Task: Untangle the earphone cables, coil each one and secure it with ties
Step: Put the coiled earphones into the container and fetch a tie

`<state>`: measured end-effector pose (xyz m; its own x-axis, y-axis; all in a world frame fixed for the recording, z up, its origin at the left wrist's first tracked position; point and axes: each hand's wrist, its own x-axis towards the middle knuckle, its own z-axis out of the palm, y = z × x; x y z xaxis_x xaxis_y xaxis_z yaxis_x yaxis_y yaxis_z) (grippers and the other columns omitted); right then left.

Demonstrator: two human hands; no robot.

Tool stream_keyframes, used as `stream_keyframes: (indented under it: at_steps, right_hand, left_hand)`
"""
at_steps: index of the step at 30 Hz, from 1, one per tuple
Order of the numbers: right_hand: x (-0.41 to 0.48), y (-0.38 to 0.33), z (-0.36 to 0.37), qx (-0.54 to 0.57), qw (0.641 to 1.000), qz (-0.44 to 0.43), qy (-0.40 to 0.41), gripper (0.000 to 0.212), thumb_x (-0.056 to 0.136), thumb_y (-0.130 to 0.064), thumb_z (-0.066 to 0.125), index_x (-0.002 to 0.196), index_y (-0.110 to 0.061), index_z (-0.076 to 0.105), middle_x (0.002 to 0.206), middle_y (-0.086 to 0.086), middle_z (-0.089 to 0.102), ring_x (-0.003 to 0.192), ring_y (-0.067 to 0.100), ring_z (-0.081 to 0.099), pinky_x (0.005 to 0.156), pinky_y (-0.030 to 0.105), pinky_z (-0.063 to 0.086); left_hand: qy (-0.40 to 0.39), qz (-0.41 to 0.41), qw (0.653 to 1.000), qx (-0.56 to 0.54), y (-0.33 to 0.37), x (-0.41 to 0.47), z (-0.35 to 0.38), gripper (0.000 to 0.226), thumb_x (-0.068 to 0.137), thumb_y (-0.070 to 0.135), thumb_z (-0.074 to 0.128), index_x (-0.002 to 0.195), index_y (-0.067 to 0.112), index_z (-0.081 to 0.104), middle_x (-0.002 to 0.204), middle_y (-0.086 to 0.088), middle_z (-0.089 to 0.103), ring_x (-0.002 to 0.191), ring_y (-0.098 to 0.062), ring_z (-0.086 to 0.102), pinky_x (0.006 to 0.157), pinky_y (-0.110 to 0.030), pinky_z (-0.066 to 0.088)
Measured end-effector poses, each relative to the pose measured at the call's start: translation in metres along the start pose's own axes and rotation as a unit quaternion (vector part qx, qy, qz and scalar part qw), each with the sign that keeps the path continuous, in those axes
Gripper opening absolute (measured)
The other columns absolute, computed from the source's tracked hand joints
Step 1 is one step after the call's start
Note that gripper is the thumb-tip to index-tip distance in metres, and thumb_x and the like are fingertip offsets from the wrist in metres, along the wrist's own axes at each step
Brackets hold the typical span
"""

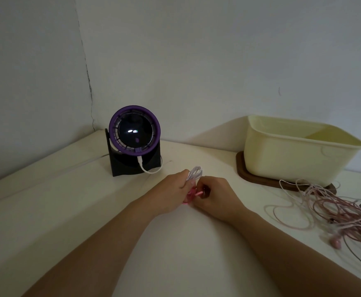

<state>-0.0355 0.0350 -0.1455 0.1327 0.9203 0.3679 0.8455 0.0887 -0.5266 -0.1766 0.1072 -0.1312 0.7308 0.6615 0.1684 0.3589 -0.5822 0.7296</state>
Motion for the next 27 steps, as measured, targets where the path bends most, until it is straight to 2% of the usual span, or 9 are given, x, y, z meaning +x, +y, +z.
stream_keyframes:
  at_steps: [5,8,12,15,17,19,22,24,27]
  right_hand:
    - [0.001,0.003,-0.011,0.040,0.998,0.025,-0.033,0.011,0.077,-0.018,0.066,0.071,-0.011,0.060,0.059,-0.005,0.054,0.051,0.004,0.041,0.052,0.014,0.033]
    - [0.005,0.008,-0.022,0.120,0.989,0.075,-0.046,0.009,0.078,-0.011,0.065,0.071,-0.016,0.062,0.065,-0.005,0.062,0.058,0.004,0.053,0.063,0.019,0.045]
    - [0.004,0.016,-0.036,0.252,0.957,0.133,-0.054,0.013,0.083,-0.001,0.065,0.073,-0.009,0.063,0.067,0.004,0.066,0.061,0.010,0.062,0.063,0.018,0.050]
    - [0.003,0.020,-0.044,0.341,0.926,0.152,-0.054,0.005,0.083,0.001,0.066,0.081,-0.003,0.067,0.076,0.010,0.067,0.067,0.012,0.064,0.066,0.018,0.053]
    - [0.006,0.023,-0.052,0.383,0.910,0.151,-0.048,0.006,0.083,0.002,0.065,0.085,-0.001,0.068,0.083,0.011,0.067,0.071,0.013,0.065,0.069,0.019,0.054]
    - [0.010,0.022,-0.063,0.422,0.895,0.145,-0.029,0.009,0.082,0.004,0.063,0.086,-0.002,0.068,0.084,0.009,0.067,0.072,0.012,0.066,0.070,0.019,0.055]
    - [0.015,0.017,-0.084,0.457,0.881,0.122,-0.007,0.013,0.082,0.005,0.062,0.088,-0.006,0.068,0.080,0.003,0.068,0.073,0.011,0.067,0.070,0.019,0.055]
    - [0.017,0.012,-0.097,0.462,0.882,0.093,0.005,0.018,0.081,0.006,0.063,0.092,-0.008,0.067,0.078,0.003,0.068,0.073,0.011,0.067,0.067,0.017,0.053]
    - [0.021,0.011,-0.118,0.421,0.905,0.031,0.056,0.024,0.077,0.004,0.067,0.095,-0.012,0.066,0.082,0.003,0.071,0.077,0.013,0.068,0.070,0.019,0.054]
  left_hand:
    - [0.001,-0.001,1.000,0.005,-0.004,0.002,0.001,0.031,0.101,0.030,0.037,0.079,0.009,0.039,0.068,-0.001,0.050,0.060,-0.016,0.042,0.060,-0.033,0.037]
    - [-0.007,-0.007,0.999,-0.033,-0.003,0.002,0.002,0.032,0.101,0.025,0.035,0.077,0.005,0.039,0.063,0.004,0.051,0.058,-0.011,0.046,0.064,-0.031,0.040]
    - [-0.013,-0.021,0.997,-0.077,0.002,0.000,0.002,0.028,0.101,0.019,0.036,0.076,0.006,0.039,0.063,0.005,0.052,0.051,-0.005,0.047,0.065,-0.027,0.040]
    - [-0.006,-0.045,0.997,-0.069,0.002,0.000,-0.001,0.034,0.101,0.029,0.037,0.088,0.000,0.049,0.075,0.000,0.062,0.056,-0.005,0.056,0.065,-0.021,0.047]
    - [0.013,-0.043,0.998,-0.035,0.003,0.002,-0.005,0.046,0.096,0.046,0.038,0.093,0.002,0.051,0.093,-0.010,0.066,0.070,-0.017,0.062,0.075,-0.033,0.053]
    - [0.035,-0.037,0.999,-0.007,0.010,0.002,-0.014,0.053,0.091,0.055,0.038,0.098,0.005,0.054,0.098,-0.002,0.066,0.063,-0.015,0.057,0.072,-0.038,0.052]
    - [0.078,-0.014,0.996,-0.050,0.034,0.006,-0.027,0.032,0.099,0.035,0.038,0.100,0.012,0.061,0.088,0.010,0.065,0.058,-0.004,0.052,0.061,-0.022,0.045]
    - [0.102,0.011,0.989,-0.104,0.058,0.011,-0.032,0.027,0.100,0.029,0.037,0.100,0.020,0.063,0.098,0.004,0.067,0.072,-0.005,0.061,0.065,-0.022,0.045]
    - [0.091,0.022,0.978,-0.186,0.093,0.033,-0.022,0.028,0.101,0.025,0.036,0.104,0.014,0.061,0.109,0.006,0.067,0.091,-0.006,0.066,0.073,-0.021,0.053]
